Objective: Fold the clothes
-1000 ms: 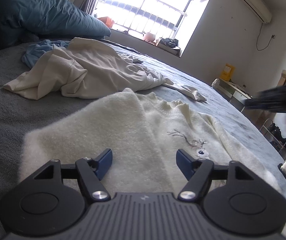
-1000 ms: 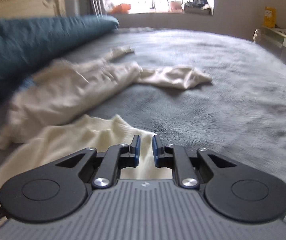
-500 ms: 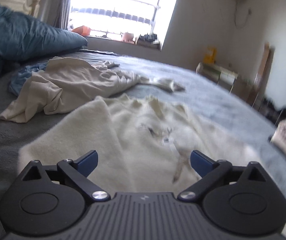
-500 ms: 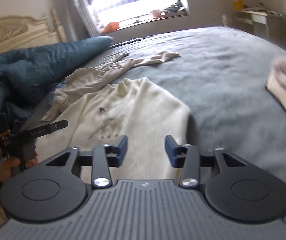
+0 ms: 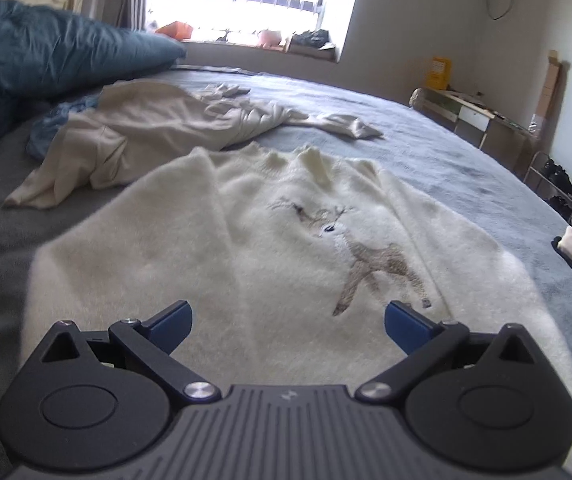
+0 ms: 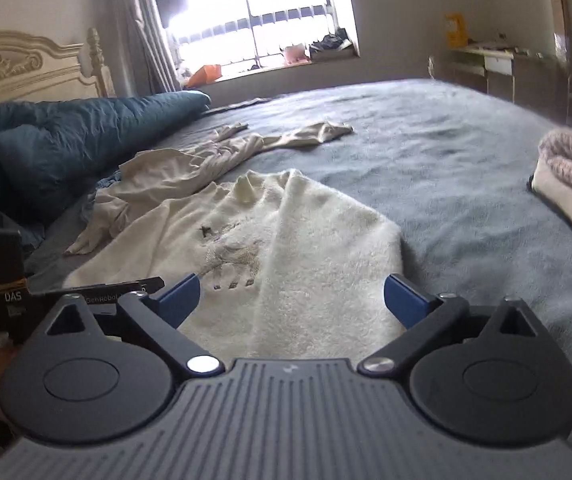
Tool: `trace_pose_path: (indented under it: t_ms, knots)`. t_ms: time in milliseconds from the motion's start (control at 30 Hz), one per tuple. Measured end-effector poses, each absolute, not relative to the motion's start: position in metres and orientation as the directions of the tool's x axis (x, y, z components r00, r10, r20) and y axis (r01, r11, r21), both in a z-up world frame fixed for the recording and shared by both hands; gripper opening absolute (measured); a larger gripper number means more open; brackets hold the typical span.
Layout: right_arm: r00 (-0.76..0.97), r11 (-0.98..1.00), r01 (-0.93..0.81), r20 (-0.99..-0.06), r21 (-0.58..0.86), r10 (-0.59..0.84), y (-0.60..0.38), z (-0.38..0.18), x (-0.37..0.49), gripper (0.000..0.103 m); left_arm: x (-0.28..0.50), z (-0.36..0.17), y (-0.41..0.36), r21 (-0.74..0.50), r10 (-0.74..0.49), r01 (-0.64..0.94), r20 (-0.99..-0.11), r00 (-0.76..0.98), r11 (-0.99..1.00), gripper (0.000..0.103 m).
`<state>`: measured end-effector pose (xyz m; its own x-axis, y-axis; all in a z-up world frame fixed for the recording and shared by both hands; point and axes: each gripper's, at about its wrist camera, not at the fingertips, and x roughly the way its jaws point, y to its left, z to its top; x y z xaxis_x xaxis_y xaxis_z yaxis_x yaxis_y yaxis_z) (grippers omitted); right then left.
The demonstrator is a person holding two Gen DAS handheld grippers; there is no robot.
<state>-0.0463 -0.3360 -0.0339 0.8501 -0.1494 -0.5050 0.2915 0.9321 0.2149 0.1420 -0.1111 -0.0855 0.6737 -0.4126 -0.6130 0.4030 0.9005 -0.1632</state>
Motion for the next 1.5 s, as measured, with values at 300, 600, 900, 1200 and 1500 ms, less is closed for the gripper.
trace_pose_path:
  t_ms: [300,600,900,1200,1500]
  knots:
    - [0.811,0.943,0.284,-0.568,0.171,-0.141,-0.32,-0.049,-0.034,0.102,0.144,-0.088,-0.112,-0.129,-0.368,0.374,-0.626,0.687,0.918,0.103]
    - [0.758,0.972,0.236,-0.629,0.018,-0.172,-0.296,-0.067,-0.023,0.102,0.145,-0.093,-0.114,-0.126,-0.358,0.369,-0.647,0.673,0.921,0.103]
    - [0.767,0.975,0.215,-0.608,-0.061,-0.207,-0.287,-0.071,-0.026,0.102,0.14,-0.092,-0.113,-0.116,-0.367,0.387,-0.638,0.677,0.915,0.103]
    - [0.822,0.968,0.251,-0.533,0.024,-0.2,-0.318,-0.058,-0.066,0.101,0.09,-0.079,-0.078,-0.198,-0.422,0.388,-0.621,0.661,0.9,0.103]
    - [0.867,0.984,0.156,-0.489,0.087,-0.094,-0.323,-0.078,-0.067,0.084,0.034,-0.08,-0.043,-0.14,-0.357,0.348,-0.614,0.704,0.927,0.103]
